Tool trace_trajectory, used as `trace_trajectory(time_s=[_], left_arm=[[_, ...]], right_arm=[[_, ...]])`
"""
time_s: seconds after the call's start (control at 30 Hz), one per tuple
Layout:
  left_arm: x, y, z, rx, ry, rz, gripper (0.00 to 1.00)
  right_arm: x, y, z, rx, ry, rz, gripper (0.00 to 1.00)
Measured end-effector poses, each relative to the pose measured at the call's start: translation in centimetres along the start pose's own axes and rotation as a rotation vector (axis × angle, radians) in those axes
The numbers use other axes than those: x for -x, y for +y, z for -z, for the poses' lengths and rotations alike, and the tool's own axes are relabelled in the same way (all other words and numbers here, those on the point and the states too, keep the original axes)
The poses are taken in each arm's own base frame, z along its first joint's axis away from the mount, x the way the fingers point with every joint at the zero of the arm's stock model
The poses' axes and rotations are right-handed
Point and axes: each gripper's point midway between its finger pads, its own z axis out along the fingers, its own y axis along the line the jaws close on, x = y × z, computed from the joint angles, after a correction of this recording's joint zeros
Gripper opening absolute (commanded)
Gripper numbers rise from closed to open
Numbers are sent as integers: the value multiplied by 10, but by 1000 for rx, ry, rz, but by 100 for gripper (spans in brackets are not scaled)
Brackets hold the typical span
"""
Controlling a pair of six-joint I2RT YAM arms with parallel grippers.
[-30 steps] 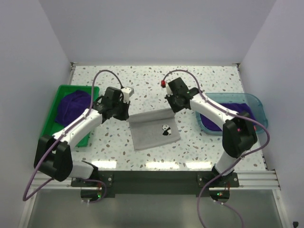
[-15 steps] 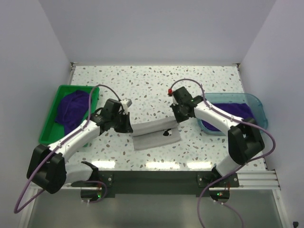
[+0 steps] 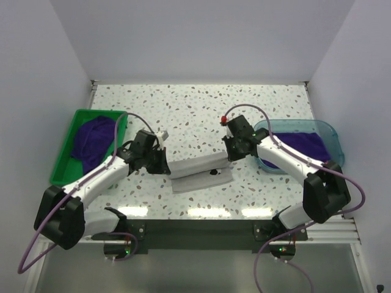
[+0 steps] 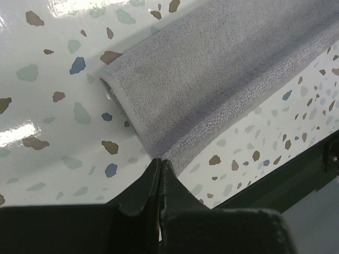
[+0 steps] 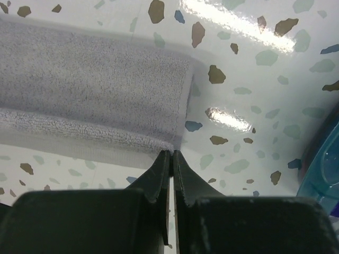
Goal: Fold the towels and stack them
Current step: Fold the towel
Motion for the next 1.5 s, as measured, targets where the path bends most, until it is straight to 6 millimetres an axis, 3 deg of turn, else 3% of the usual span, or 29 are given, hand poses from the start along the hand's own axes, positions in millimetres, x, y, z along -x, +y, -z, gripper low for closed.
trace_trajectory(time_s=[0.33, 0.57, 0.73, 0.83, 0.87, 0.93, 0.97, 1.03, 1.07, 1.13, 1.3, 1.5], left_arm=[[-19, 5, -6, 12, 50, 30, 0], [-39, 3, -16, 7, 110, 27, 0], [-43, 2, -18, 2, 115, 29, 0], [-46, 1, -19, 3, 122, 35, 13], [-48, 1, -19, 4, 126, 35, 24], [-53, 2, -18, 10, 141, 38, 33], [-55, 2, -18, 13, 147, 42, 44], [-57, 1, -14, 12, 148, 46, 51], [-56, 0, -12, 8, 142, 44, 62], [-53, -5, -5, -5, 120, 43, 68], [-35, -21, 17, -43, 44, 34, 64], [-9, -45, 27, -94, -21, 18, 50]], right_arm=[[-33, 8, -11, 15, 74, -19, 0], [-45, 4, -23, -6, 105, -34, 0], [-50, 3, -28, -13, 111, -50, 9], [-52, 1, -29, -23, 112, -54, 20], [-52, 0, -29, -29, 112, -55, 25], [-53, -3, -28, -41, 112, -57, 29], [-53, -4, -27, -44, 111, -58, 33], [-52, -4, -23, -42, 103, -59, 34], [-50, -4, -19, -38, 93, -60, 35], [-46, -1, -9, -19, 67, -62, 35], [-30, 10, 17, 51, -15, -78, 34], [-19, 31, 19, 156, -39, -114, 31]])
